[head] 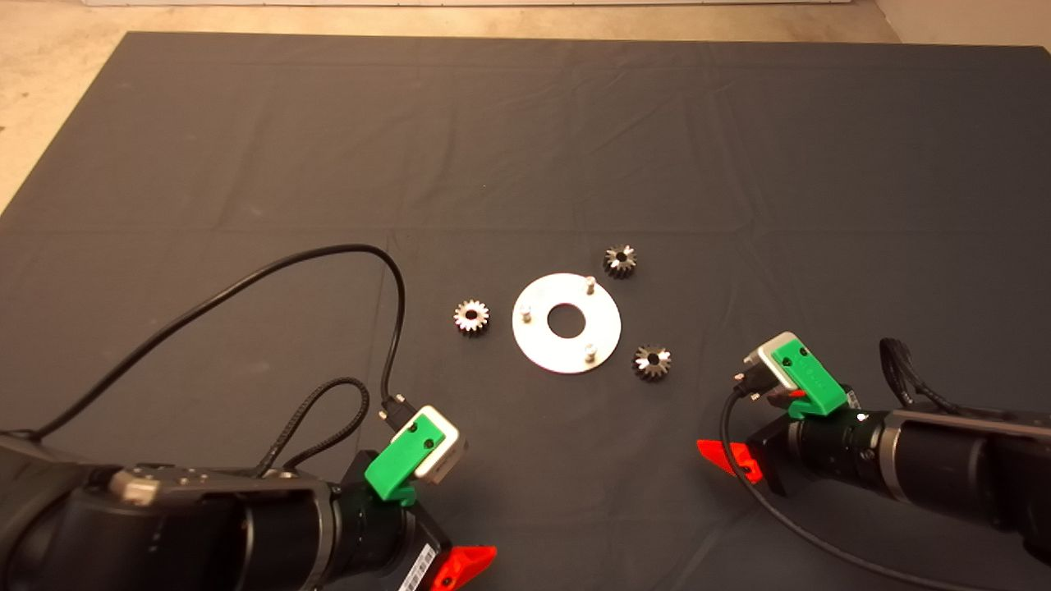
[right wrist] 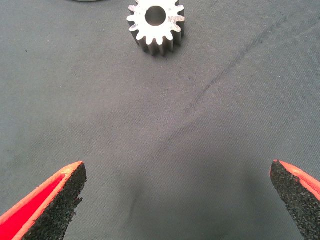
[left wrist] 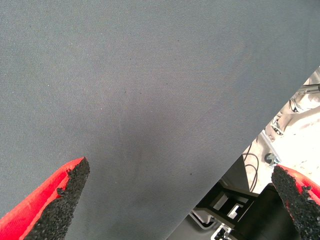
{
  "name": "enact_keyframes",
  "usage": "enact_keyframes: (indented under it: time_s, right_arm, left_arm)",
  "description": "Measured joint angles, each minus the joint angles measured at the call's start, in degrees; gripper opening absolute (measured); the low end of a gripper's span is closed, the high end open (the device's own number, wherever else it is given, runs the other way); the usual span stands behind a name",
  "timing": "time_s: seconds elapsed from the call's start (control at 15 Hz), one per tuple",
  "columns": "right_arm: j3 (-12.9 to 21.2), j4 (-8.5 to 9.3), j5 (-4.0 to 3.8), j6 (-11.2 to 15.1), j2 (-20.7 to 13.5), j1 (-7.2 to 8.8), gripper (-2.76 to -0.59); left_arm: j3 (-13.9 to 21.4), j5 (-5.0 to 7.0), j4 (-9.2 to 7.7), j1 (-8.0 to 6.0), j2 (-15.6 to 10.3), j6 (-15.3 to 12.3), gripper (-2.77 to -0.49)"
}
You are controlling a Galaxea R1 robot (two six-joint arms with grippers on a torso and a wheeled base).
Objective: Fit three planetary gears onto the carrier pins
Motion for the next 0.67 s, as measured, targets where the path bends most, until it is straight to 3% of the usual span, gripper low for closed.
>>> enact_keyframes:
  time_s: [0.67]
  right_arm:
    - [0.00,0.01,0.02,0.02,0.17,0.00,-0.60]
  left_arm:
    - [0.00,-0.20,0.02,0.00,1.05,-0.50,-0.62]
